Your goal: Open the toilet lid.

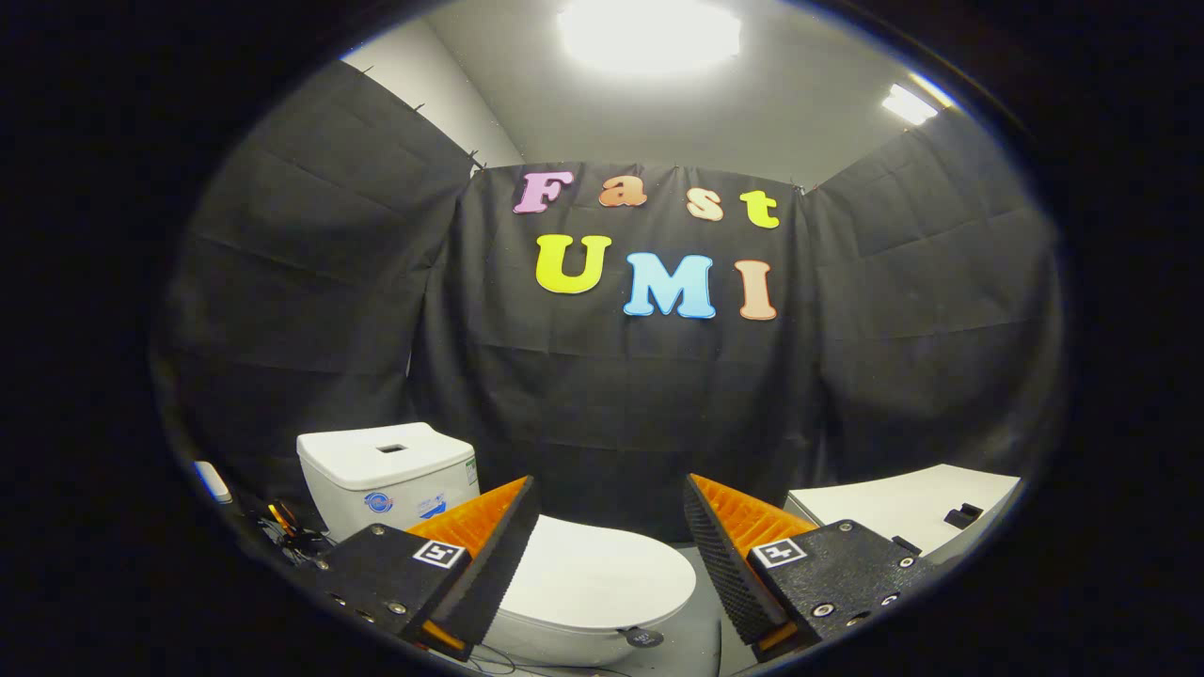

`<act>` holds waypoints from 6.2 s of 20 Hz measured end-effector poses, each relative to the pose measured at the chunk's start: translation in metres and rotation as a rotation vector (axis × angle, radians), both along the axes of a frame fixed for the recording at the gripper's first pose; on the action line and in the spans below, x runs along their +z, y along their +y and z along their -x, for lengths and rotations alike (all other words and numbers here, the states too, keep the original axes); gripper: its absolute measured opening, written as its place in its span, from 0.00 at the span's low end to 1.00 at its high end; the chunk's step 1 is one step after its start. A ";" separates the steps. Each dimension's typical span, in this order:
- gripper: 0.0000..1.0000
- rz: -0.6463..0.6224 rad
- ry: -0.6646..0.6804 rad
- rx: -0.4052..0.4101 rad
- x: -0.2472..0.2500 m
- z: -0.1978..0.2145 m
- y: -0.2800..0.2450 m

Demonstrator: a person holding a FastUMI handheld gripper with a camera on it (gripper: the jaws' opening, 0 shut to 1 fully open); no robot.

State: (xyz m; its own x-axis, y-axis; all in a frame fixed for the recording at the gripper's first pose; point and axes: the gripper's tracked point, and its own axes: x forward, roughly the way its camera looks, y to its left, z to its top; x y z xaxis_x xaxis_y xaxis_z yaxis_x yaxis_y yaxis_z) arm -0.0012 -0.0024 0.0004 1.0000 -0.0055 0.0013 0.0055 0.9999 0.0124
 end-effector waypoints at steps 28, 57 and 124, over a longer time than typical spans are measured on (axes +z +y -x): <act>0.95 -0.491 0.088 -0.126 -0.081 -0.040 -0.045; 0.81 -1.171 0.403 -0.363 -0.337 -0.028 -0.036; 0.00 -0.657 0.214 0.072 0.001 -0.116 0.131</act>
State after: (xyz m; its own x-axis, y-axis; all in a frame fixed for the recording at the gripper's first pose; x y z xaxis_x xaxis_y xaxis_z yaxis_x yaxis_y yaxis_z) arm 0.1144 0.1281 0.0018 0.9757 0.1288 -0.1772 0.0093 0.7838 0.6210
